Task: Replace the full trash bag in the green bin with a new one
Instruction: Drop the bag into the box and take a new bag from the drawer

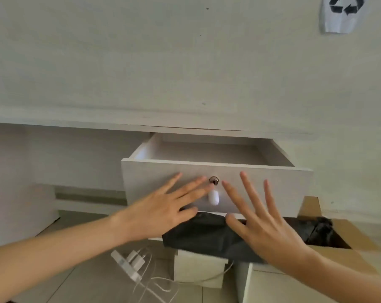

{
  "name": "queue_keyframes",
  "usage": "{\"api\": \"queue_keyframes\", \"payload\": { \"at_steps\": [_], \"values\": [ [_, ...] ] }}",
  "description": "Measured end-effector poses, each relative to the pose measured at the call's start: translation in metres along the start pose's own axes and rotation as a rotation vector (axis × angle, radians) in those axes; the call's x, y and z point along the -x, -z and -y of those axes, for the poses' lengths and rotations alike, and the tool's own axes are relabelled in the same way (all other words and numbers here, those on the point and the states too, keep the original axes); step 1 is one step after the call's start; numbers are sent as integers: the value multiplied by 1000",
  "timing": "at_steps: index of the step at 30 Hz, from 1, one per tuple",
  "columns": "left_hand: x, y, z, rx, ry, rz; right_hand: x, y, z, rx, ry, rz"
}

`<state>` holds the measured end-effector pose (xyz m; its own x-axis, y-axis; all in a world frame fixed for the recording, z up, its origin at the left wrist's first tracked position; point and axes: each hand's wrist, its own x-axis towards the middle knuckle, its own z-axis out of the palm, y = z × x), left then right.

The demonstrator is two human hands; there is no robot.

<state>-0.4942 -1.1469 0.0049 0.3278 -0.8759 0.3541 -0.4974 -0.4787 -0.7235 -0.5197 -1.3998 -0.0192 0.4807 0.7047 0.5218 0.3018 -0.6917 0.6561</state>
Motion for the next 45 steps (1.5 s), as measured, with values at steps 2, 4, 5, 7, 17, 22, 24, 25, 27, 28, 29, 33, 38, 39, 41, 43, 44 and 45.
{"api": "queue_keyframes", "payload": {
  "at_steps": [2, 4, 5, 7, 17, 22, 24, 25, 27, 28, 29, 33, 38, 39, 41, 43, 44, 45],
  "values": [
    [5, -24, -3, -57, 56, -70, 4, -28, 4, -12, 8, 26],
    [3, -41, -1, -111, 54, -130, 1, -49, 1, 1, 7, -6],
    [2, -49, 3, -137, 47, -166, -1, -59, -1, 5, 18, -51],
    [-4, -60, 17, -168, 57, -217, -12, -73, -8, 20, 43, -157],
    [-74, -56, 48, 184, 427, 376, -84, -107, -45, -129, -184, 37],
    [-92, -65, 41, 409, 511, 404, -91, -104, -49, -223, -230, 324],
    [-97, -75, 33, 427, 556, 388, -90, -116, -45, -184, -247, 244],
    [-99, -80, 31, 406, 568, 375, -91, -121, -44, -157, -281, 203],
    [-102, -90, 28, 367, 576, 363, -93, -134, -41, -130, -349, 166],
    [-103, -93, 28, 361, 577, 370, -96, -138, -39, -118, -358, 165],
    [-104, -94, 29, 364, 576, 372, -97, -139, -37, -87, -361, 150],
    [-107, -95, 28, 360, 589, 336, -99, -147, -35, -51, -368, 95],
    [-92, -103, 33, 341, 557, 190, -92, -144, -36, -280, -356, -67],
    [-87, -107, 36, 319, 551, 119, -92, -144, -36, -337, -363, -96],
    [-79, -112, 42, 304, 555, 26, -96, -145, -31, -415, -368, -118],
    [-77, -114, 44, 304, 543, 20, -100, -146, -27, -428, -367, -118],
    [-77, -115, 44, 301, 539, 15, -100, -145, -27, -429, -367, -120],
    [-77, -114, 44, 300, 543, 6, -99, -144, -28, -431, -364, -128]
  ]
}}
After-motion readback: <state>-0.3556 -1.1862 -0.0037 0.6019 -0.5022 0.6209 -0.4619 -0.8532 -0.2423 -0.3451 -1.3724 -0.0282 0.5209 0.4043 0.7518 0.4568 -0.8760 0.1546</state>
